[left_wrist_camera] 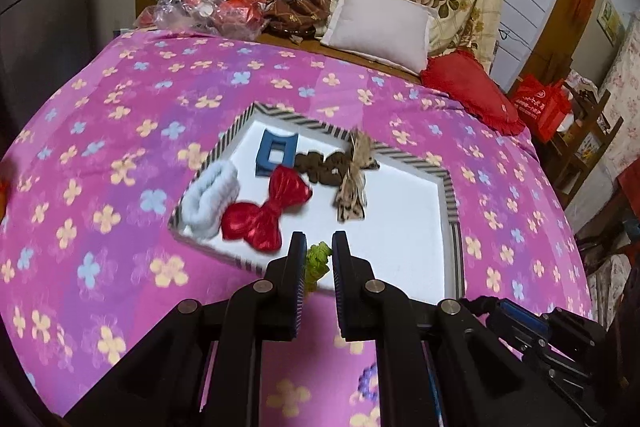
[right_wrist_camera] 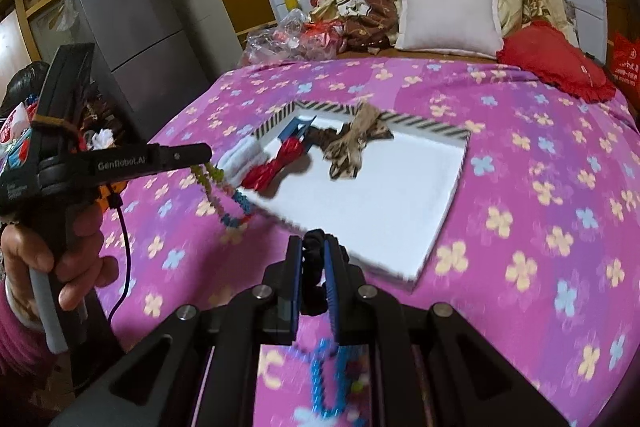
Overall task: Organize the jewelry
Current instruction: 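Carry the green bracelet into the box with the left tool while the right tool drops the black scrunchie there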
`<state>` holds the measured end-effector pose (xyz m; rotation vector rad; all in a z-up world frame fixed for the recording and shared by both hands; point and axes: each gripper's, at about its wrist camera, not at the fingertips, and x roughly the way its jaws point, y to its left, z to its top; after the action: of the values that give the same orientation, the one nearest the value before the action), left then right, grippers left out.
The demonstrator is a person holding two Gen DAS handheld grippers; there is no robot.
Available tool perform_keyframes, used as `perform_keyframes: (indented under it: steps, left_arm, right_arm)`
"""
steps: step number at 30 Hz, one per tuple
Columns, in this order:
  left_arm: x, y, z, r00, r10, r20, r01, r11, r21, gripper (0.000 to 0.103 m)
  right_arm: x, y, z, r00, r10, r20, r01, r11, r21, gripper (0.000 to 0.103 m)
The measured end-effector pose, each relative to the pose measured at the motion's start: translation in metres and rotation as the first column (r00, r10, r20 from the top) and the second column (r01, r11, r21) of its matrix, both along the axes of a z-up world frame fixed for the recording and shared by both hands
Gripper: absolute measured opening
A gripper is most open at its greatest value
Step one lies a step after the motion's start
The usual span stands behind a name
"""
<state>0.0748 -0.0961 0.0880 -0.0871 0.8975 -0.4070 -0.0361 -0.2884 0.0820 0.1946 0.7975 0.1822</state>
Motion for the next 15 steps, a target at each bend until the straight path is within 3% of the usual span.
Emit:
perform_keyframes:
  steps: [6, 11, 15]
  left_arm:
    - [0.029, -0.016, -0.010, 1.000, -0.001, -0.019, 0.001, 1.000, -0.013, 0.022]
    - [0.047, -0.017, -0.043, 0.995, 0.020, -0.096, -0.022, 1.000, -0.019, 0.022]
    - [0.055, -0.010, -0.073, 0.989, 0.059, -0.133, -0.054, 0.998, 0.037, 0.022]
  right_arm:
    - [0.053, -0.002, -0.007, 1.000, -0.009, -0.030, 0.010, 1.000, 0.027, 0.011]
    - [0.094, 0.001, -0.030, 0.996, -0.017, -0.084, 0.021, 0.999, 0.045, 0.011]
    - [0.123, 0.001, -0.056, 0.988, -0.020, -0.153, 0.028, 0.998, 0.049, 0.011]
